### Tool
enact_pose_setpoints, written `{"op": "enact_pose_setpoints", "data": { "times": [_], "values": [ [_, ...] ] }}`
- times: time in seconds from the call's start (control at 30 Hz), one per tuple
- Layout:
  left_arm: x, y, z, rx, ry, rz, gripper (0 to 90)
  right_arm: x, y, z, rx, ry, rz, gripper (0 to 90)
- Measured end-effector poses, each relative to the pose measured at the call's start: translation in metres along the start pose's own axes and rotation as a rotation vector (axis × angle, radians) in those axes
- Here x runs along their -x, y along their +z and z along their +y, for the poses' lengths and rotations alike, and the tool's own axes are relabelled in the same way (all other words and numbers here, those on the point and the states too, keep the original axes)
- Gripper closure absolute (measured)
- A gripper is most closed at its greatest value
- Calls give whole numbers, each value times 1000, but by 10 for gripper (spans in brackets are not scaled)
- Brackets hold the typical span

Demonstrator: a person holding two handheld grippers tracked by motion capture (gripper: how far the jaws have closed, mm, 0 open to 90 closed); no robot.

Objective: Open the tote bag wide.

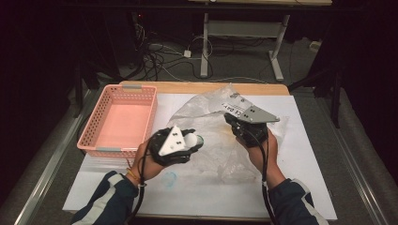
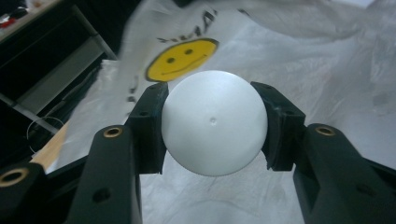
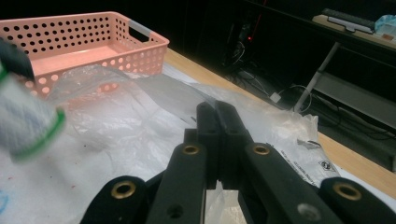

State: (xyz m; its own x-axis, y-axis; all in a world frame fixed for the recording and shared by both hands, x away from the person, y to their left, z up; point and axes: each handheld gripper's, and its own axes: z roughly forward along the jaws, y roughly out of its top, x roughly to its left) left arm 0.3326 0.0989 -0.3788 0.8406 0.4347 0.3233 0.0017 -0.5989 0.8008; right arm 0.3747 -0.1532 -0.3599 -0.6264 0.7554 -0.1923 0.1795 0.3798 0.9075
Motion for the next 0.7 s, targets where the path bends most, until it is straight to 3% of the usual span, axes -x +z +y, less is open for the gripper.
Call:
{"op": "enact_pose_setpoints", "data": {
  "times": [0.07,0.17,0.3,0.4,0.5,0.57,0.63,0.7],
  "values": [
    [6,16,0,-23,6,-34,489,0,0,0,0,4,4,900],
    [11,39,-2,-56,22,-40,489,0,0,-1,-1,-1,7,900],
    [10,69,-6,-89,7,-35,489,-1,-1,-1,-1,2,20,900],
    [7,90,-13,-119,-10,-29,488,-1,0,-1,-6,5,28,900],
    [2,107,-21,-139,-55,-24,488,0,2,-4,-18,5,37,900],
    [-1,114,-23,-132,-55,-11,488,0,2,-4,-21,4,40,900],
    [-5,122,-26,-130,-99,-9,487,0,4,-6,-31,6,44,900],
    [-7,129,-28,-153,-101,13,486,0,5,-6,-34,5,44,900]
  ]
}}
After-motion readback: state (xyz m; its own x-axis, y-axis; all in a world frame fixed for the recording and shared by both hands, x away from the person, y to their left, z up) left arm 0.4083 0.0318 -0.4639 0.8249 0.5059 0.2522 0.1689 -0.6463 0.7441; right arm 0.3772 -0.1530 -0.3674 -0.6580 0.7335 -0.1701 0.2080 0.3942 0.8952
